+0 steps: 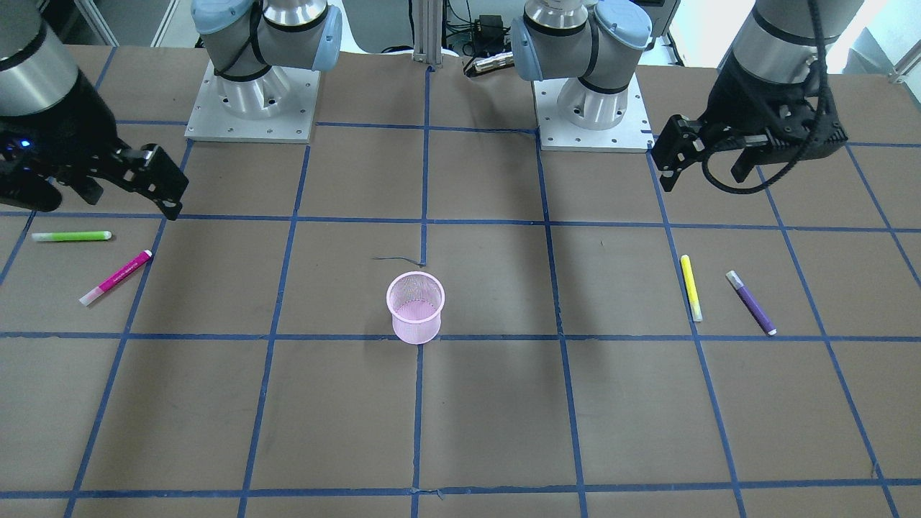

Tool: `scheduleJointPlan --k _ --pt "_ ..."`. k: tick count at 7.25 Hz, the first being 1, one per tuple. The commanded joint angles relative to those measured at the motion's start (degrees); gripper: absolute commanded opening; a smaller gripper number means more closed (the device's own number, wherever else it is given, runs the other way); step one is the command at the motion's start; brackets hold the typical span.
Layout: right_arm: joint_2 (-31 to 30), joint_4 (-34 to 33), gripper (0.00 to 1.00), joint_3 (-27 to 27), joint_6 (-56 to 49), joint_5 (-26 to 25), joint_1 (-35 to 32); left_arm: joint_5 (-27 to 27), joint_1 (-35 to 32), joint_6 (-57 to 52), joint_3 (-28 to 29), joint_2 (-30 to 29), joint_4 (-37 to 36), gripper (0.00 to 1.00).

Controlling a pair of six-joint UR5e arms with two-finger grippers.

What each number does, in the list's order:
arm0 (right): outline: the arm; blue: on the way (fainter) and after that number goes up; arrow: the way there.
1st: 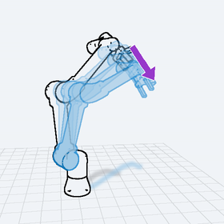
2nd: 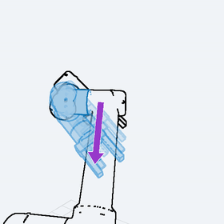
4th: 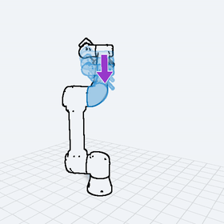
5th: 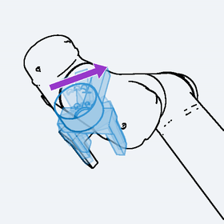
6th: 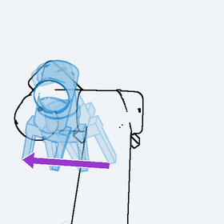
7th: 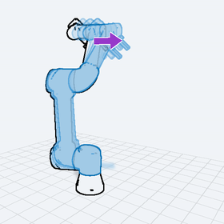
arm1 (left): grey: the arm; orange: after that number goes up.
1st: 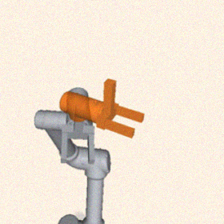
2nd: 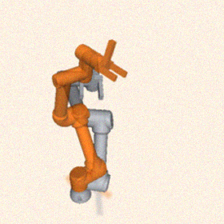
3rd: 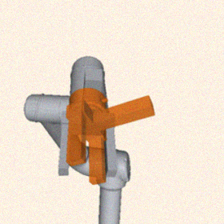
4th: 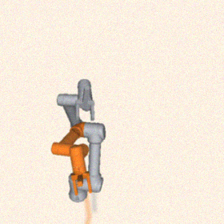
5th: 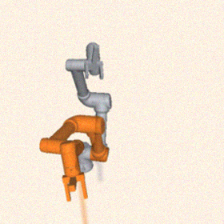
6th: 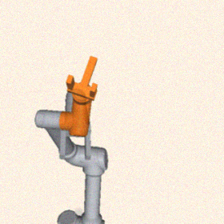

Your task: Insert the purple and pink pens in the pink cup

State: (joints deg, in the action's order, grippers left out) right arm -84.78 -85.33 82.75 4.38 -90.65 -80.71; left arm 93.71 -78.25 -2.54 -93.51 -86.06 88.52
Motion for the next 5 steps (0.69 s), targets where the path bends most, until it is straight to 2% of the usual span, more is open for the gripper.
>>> scheduleJointPlan --k 1,3,4,5 --pt "-0.47 -0.97 1.0 7.9 0.27 -0.49 6.6 -0.45 9.03 -0.18 -0.18 -1.21 -0.27 1.0" --pt "-0.48 -19.95 1.0 22.38 -0.59 -3.99 9.94 -0.63 16.25 -0.7 -1.32 -4.36 -3.59 1.0" --pt "-0.74 -28.23 1.0 30.03 -2.25 -6.19 11.18 -0.63 19.59 -1.06 -3.59 -6.38 -7.62 1.0" --pt "-1.18 -40.93 1.0 36.54 -3.66 -12.13 12.24 -0.2 22.32 -1.32 -6.05 -9.01 -13.92 1.0"
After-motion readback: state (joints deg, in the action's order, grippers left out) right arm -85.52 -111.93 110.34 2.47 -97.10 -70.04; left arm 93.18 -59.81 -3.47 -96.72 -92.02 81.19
